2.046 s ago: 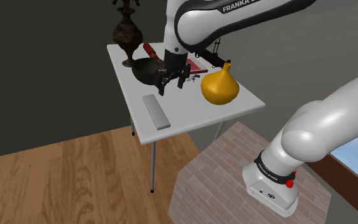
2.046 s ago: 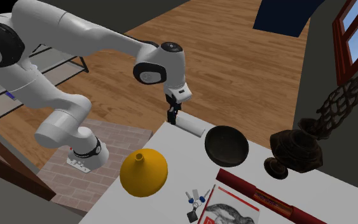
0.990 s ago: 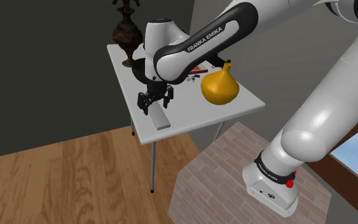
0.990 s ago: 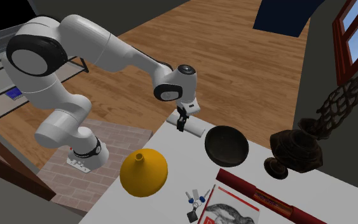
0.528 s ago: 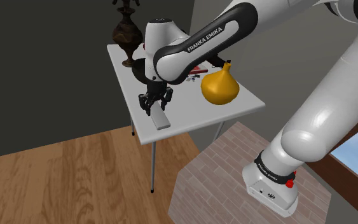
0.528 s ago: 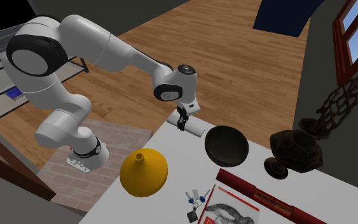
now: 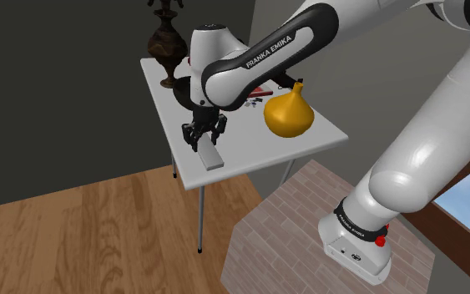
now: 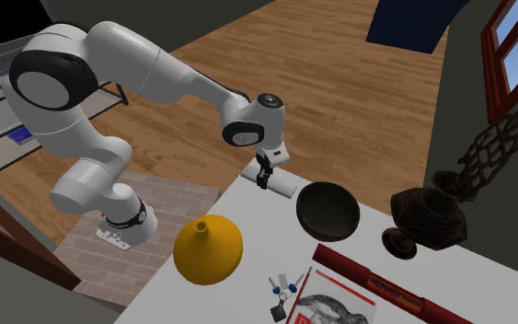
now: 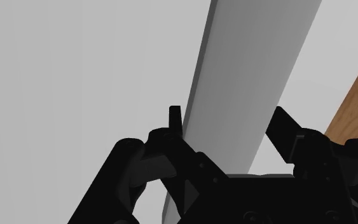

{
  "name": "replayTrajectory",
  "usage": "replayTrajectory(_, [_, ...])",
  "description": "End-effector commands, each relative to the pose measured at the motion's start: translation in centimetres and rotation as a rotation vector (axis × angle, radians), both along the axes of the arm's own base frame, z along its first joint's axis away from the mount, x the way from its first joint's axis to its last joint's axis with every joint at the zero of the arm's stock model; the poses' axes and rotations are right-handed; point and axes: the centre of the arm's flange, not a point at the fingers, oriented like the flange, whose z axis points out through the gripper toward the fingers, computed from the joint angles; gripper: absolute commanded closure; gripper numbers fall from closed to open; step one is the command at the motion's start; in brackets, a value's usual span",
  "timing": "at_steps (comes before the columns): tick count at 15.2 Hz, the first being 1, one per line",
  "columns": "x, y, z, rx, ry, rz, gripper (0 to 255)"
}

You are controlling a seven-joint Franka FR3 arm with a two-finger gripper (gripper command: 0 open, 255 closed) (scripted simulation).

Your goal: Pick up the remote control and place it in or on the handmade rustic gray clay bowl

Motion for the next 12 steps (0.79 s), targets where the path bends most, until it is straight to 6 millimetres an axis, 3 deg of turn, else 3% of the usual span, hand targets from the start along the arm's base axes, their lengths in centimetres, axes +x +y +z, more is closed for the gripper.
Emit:
replayTrajectory(1, [0.0, 0.0, 0.5, 0.000, 0.001, 0.001, 255])
replayTrajectory(12, [0.0, 0.0, 6.3, 0.000, 0.001, 0.001, 255])
